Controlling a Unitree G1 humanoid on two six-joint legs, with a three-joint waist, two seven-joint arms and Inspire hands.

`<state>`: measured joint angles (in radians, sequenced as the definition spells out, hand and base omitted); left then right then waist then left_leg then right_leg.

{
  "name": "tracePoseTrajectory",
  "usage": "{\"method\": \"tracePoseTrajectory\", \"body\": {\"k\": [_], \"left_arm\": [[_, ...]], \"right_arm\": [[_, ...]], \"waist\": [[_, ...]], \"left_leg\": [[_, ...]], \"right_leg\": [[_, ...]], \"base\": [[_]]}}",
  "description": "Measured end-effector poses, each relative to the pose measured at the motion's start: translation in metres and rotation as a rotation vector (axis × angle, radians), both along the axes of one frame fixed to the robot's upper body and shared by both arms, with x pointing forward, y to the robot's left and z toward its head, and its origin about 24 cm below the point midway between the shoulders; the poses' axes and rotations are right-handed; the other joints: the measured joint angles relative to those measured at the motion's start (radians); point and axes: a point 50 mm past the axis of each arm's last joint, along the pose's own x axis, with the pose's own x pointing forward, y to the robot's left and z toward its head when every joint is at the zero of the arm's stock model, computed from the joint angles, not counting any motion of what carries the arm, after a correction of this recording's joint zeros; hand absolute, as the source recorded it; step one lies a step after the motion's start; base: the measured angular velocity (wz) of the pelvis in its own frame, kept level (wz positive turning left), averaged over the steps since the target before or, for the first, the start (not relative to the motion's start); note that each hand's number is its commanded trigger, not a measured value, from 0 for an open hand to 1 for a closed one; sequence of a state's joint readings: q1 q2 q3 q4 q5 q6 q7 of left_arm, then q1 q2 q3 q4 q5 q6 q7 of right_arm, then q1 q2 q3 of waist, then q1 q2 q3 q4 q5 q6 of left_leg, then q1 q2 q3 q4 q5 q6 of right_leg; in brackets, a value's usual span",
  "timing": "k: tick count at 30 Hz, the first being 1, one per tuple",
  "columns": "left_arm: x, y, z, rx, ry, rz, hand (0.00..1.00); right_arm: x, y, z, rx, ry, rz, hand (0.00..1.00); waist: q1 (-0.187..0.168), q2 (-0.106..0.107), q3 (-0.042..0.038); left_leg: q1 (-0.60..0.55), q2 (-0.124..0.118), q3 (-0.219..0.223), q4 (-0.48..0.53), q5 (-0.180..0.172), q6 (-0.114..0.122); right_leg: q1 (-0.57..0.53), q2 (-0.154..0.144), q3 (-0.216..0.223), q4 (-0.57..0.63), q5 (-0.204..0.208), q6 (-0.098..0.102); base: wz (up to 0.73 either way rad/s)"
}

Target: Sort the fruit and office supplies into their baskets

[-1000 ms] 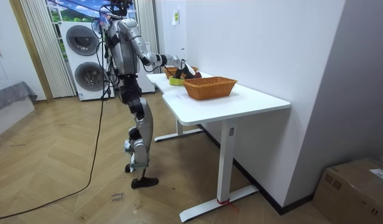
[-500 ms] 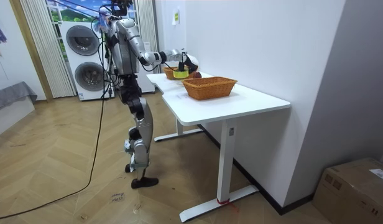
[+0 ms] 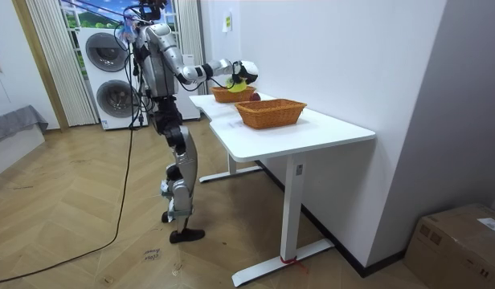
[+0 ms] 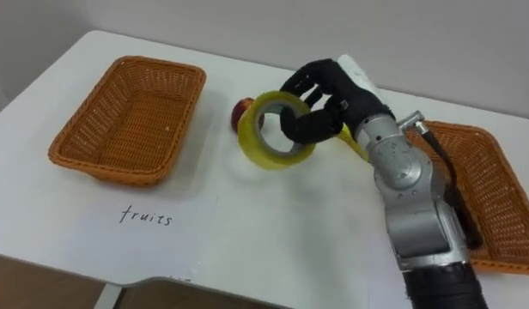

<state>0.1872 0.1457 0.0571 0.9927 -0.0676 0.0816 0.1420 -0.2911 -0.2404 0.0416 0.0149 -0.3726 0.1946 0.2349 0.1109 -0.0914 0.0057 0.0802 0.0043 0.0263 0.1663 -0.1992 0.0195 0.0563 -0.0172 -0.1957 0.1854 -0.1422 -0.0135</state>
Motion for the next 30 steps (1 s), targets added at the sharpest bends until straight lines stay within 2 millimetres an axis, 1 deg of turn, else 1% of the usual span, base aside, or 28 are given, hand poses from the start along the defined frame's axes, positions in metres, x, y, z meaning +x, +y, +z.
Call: {"method": "tracePoseTrajectory", "body": {"k": [1,4,6,9,10,12,14,15,16,17,19,21,23,25,27,30], "left_arm": [[-0.001,0.0,0.0,0.001,0.002,0.004,0.0],[-0.003,0.001,0.0,0.0,0.002,0.022,0.0],[-0.006,0.001,0.0,-0.003,0.007,0.029,0.0],[-0.011,0.002,-0.001,-0.004,0.015,0.045,0.0],[-0.012,0.002,-0.001,-0.006,0.015,0.058,0.0],[-0.016,0.002,-0.002,-0.005,0.024,0.068,0.0],[-0.022,0.004,-0.002,-0.001,0.038,0.081,0.0],[-0.023,0.004,-0.002,-0.001,0.039,0.086,0.0],[-0.024,0.005,-0.002,0.001,0.039,0.101,0.0],[-0.026,0.007,-0.001,0.003,0.039,0.118,0.0],[-0.031,0.009,-0.001,0.009,0.049,0.14,0.0],[-0.033,0.01,-0.001,0.011,0.053,0.146,0.0],[-0.035,0.01,-0.001,0.015,0.056,0.148,0.0],[-0.036,0.01,-0.001,0.017,0.057,0.148,0.0],[-0.038,0.012,-0.001,0.022,0.057,0.148,0.0],[-0.039,0.012,0.0,0.022,0.055,0.146,0.0]], "right_arm": [[-0.001,-0.004,0.0,0.022,-0.008,-0.021,1.0],[-0.005,-0.02,-0.001,0.082,-0.029,-0.101,1.0],[-0.006,-0.03,0.001,0.118,-0.052,-0.153,1.0],[-0.007,-0.036,0.002,0.132,-0.072,-0.19,1.0],[-0.008,-0.042,0.004,0.127,-0.078,-0.207,1.0],[-0.008,-0.051,0.007,0.115,-0.095,-0.243,1.0],[-0.01,-0.062,0.009,0.11,-0.121,-0.294,1.0],[-0.012,-0.065,0.01,0.106,-0.128,-0.308,1.0],[-0.015,-0.072,0.009,0.094,-0.135,-0.335,1.0],[-0.019,-0.079,0.007,0.089,-0.134,-0.361,1.0],[-0.026,-0.087,0.001,0.087,-0.122,-0.402,1.0],[-0.036,-0.095,-0.011,0.111,-0.086,-0.439,1.0],[-0.046,-0.101,-0.026,0.128,-0.033,-0.465,1.0],[-0.049,-0.103,-0.032,0.125,-0.005,-0.475,1.0],[-0.05,-0.106,-0.034,0.127,0.0,-0.491,1.0],[-0.052,-0.114,-0.031,0.132,-0.016,-0.524,1.0]], "waist": [[-0.006,-0.004,-0.003],[-0.009,-0.003,-0.0026],[-0.022,0.0,-0.0011],[-0.031,0.005,-0.0023],[-0.039,0.006,-0.0029],[-0.049,0.008,-0.0053],[-0.06,0.008,-0.0119],[-0.062,0.007,-0.0134],[-0.065,0.005,-0.0161],[-0.07,0.002,-0.017],[-0.082,-0.003,-0.0199],[-0.086,-0.011,-0.0171],[-0.09,-0.023,-0.0106],[-0.106,-0.029,-0.0104],[-0.116,-0.03,-0.01],[-0.129,-0.032,-0.0101]], "left_leg": [[-0.001,0.0,0.0,0.0,0.0,0.0],[-0.001,0.0,0.0,0.0,0.0,0.0],[-0.002,0.001,0.001,-0.001,0.0,0.0],[-0.003,0.001,0.004,-0.002,0.0,0.0],[-0.003,0.001,0.005,-0.002,0.0,0.0],[-0.004,0.0,0.009,-0.002,0.0,0.0],[-0.002,0.002,0.013,-0.001,0.0,0.0],[-0.002,0.002,0.012,0.0,0.0,0.0],[-0.001,0.002,0.013,0.0,0.0,0.0],[0.001,0.002,0.013,-0.001,0.0,0.0],[0.005,0.003,0.016,0.0,0.0,0.0],[0.015,0.003,0.021,-0.003,0.0,0.0],[0.02,0.004,0.027,-0.006,-0.001,0.0],[0.018,0.003,0.029,-0.005,-0.001,0.0],[0.016,0.001,0.032,-0.003,0.0,0.0],[0.015,0.001,0.043,-0.004,0.0,0.001]], "right_leg": [[0.0,0.0,0.0,0.0,0.0,0.0],[-0.001,0.0,-0.001,0.0,0.0,0.0],[-0.004,0.0,-0.001,0.0,0.0,0.0],[-0.006,0.001,0.003,0.0,0.0,0.0],[-0.007,0.0,0.001,0.0,0.0,0.0],[-0.007,0.0,0.001,0.0,0.0,0.0],[-0.007,0.001,0.001,0.0,0.0,0.0],[-0.007,0.001,0.001,0.0,0.0,0.0],[-0.007,0.001,0.002,0.0,0.0,0.0],[-0.006,0.001,0.004,0.0,0.0,0.0],[-0.004,0.001,0.004,0.0,0.0,0.0],[0.002,0.001,0.006,0.001,0.0,0.0],[0.005,0.002,0.012,0.002,0.0,0.0],[0.002,0.002,0.019,0.003,0.0,0.0],[0.0,0.001,0.024,0.001,0.0,0.0],[-0.004,0.001,0.031,0.002,0.001,0.001]], "base": [[0.0],[0.0],[0.0],[-0.02],[0.0],[0.0],[-0.02],[0.0],[0.0],[0.0],[-0.06],[-0.09],[-0.09],[-0.09],[-0.07],[-0.06]]}}
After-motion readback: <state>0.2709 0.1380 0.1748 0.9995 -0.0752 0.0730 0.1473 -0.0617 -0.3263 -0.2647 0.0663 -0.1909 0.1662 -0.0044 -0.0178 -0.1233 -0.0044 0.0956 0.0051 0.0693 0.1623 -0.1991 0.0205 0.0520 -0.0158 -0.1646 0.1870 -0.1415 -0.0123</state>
